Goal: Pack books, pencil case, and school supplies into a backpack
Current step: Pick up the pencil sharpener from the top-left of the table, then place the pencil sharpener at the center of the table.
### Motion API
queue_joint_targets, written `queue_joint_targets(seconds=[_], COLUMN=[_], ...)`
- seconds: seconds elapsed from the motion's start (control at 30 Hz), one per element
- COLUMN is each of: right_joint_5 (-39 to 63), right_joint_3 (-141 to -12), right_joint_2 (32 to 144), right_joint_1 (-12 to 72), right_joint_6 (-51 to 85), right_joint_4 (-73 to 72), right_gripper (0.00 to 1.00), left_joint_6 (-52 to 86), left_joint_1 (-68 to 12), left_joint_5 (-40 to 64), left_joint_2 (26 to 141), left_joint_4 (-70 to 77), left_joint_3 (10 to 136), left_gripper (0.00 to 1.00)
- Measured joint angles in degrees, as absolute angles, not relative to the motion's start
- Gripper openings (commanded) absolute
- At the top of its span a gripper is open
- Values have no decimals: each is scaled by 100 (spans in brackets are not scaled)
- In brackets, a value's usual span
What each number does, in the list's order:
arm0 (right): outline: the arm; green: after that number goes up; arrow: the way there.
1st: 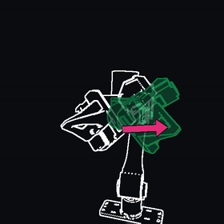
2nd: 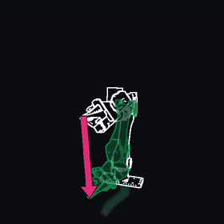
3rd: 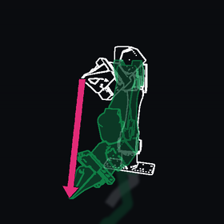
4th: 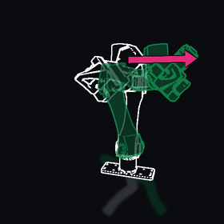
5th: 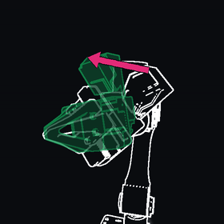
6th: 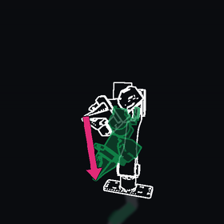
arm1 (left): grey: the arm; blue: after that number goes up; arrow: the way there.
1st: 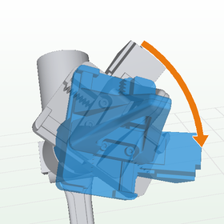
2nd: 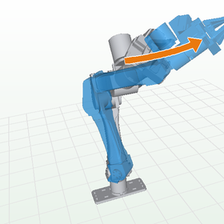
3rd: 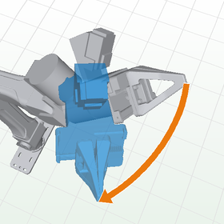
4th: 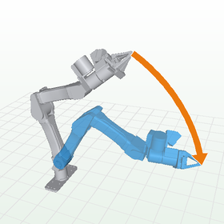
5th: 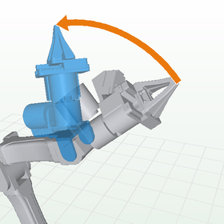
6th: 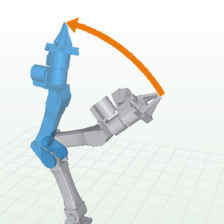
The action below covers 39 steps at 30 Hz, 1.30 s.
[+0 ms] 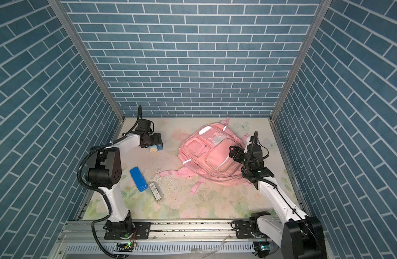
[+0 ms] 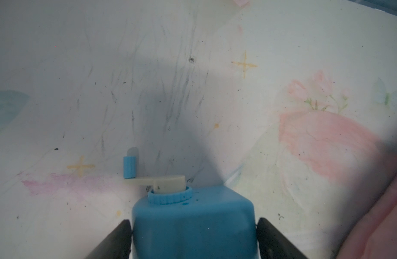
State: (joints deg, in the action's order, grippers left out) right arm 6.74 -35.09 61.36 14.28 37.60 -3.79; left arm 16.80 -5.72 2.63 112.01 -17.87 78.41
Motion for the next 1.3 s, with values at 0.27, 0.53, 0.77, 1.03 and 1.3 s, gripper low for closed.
queue_joint_targets(seconds=[0.27, 0.53, 0.77, 1.03, 1.3], right_joint_5=[803, 1081, 1610, 1824, 1922], right_joint_3=[-3577, -3605, -3861, -4075, -4278], right_joint_2=[6355, 6517, 6724, 7299, 8538], right_joint_1=[1485, 1549, 1883, 3131, 3701], right_joint_6=[3717, 3660, 3164, 1592, 674], right_joint_4=[-545, -812, -1105, -1653, -2261], right_gripper=[85, 84, 82, 89, 88], left_joint_6=[1621, 1240, 392, 51, 366], left_joint_1=[-620, -633, -821, -1251, -1345], left_joint_5=[270, 714, 1017, 1238, 1422], left_joint_2=[11179, 10978, 10829, 10204, 9395], left_joint_4=[-1363, -1350, -1865, -2316, -2539], left_joint_3=[7664, 7411, 7397, 6820, 6381], left_gripper=[86, 86, 85, 84, 86])
